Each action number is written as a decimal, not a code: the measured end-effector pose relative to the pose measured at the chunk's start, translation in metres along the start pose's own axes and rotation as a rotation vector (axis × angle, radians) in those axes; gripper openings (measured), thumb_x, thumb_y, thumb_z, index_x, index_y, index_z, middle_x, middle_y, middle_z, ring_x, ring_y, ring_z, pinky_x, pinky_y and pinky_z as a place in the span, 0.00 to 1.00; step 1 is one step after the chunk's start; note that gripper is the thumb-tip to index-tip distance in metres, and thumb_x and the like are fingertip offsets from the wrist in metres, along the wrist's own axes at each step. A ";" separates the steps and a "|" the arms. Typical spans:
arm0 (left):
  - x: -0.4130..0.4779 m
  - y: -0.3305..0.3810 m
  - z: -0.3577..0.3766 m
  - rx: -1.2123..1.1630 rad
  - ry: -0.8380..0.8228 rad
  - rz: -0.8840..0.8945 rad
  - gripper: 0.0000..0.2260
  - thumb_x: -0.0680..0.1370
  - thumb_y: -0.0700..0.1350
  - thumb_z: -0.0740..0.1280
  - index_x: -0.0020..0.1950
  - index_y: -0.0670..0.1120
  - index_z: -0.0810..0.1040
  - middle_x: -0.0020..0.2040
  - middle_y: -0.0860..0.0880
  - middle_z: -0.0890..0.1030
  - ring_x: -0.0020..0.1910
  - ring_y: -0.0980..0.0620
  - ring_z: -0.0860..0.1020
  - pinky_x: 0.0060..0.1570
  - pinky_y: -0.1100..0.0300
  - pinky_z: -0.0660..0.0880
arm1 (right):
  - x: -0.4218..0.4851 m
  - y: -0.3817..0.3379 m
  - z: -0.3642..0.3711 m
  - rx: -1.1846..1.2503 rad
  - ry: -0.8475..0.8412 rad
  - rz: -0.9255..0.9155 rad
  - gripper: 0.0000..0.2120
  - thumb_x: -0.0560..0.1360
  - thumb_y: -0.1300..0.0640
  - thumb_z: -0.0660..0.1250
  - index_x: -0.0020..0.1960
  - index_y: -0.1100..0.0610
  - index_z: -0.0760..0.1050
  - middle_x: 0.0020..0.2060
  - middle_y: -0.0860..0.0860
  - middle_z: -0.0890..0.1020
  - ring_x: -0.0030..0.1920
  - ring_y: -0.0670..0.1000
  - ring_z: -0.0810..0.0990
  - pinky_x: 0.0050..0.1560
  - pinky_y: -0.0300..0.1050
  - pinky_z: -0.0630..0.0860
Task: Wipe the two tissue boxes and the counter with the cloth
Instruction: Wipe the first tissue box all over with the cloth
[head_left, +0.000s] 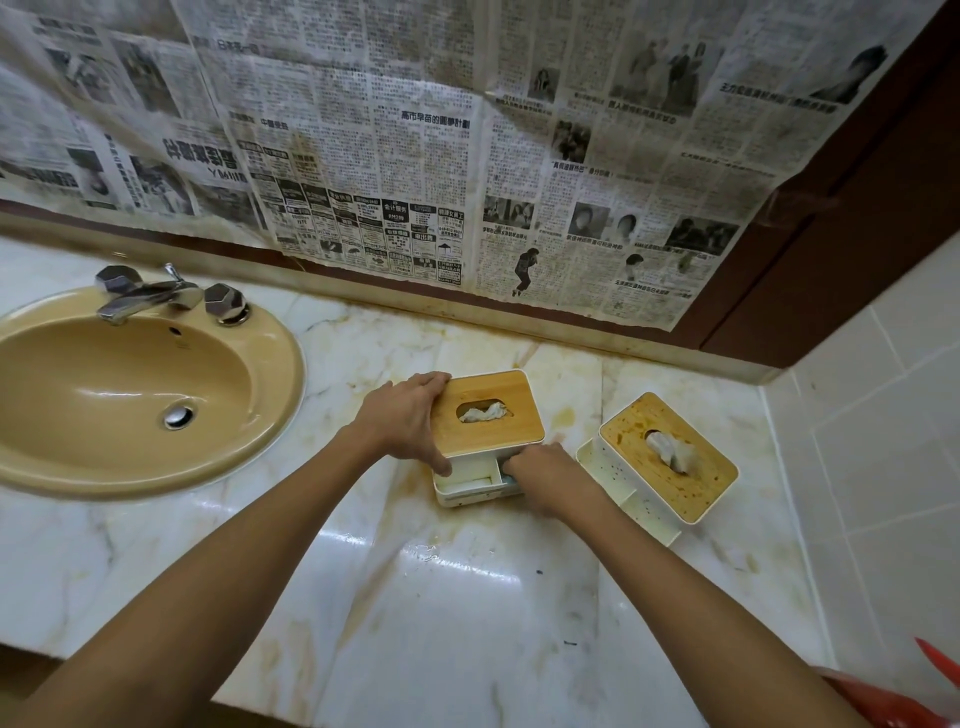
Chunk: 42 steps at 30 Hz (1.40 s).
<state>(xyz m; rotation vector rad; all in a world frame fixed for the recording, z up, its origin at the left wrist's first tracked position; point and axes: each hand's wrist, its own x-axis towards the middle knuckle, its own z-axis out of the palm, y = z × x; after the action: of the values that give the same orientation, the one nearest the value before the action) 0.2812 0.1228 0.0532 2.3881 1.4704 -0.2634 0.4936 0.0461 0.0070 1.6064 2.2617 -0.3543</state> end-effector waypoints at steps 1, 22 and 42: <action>0.000 0.000 0.001 0.005 -0.001 -0.001 0.63 0.58 0.69 0.81 0.84 0.52 0.53 0.81 0.55 0.63 0.72 0.48 0.72 0.67 0.49 0.71 | 0.001 0.000 -0.001 0.032 0.000 0.002 0.21 0.73 0.71 0.64 0.61 0.56 0.80 0.55 0.56 0.83 0.55 0.59 0.81 0.51 0.48 0.74; 0.033 0.053 -0.012 0.079 -0.107 0.142 0.73 0.54 0.76 0.77 0.85 0.47 0.41 0.86 0.48 0.48 0.84 0.46 0.49 0.81 0.38 0.49 | -0.069 0.027 -0.016 2.268 0.688 0.610 0.07 0.75 0.67 0.69 0.46 0.58 0.73 0.49 0.61 0.81 0.45 0.57 0.83 0.39 0.47 0.80; 0.031 0.029 -0.060 -0.351 0.005 0.354 0.68 0.49 0.67 0.83 0.84 0.52 0.57 0.70 0.56 0.67 0.70 0.55 0.69 0.74 0.57 0.66 | -0.060 0.028 -0.065 1.372 0.858 0.225 0.17 0.84 0.55 0.62 0.70 0.42 0.74 0.66 0.37 0.77 0.65 0.31 0.72 0.69 0.39 0.72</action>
<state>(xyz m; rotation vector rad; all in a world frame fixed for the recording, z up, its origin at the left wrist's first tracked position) 0.3207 0.1585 0.1045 2.2984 0.9713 0.0802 0.5295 0.0293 0.0910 3.0802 2.3746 -1.6855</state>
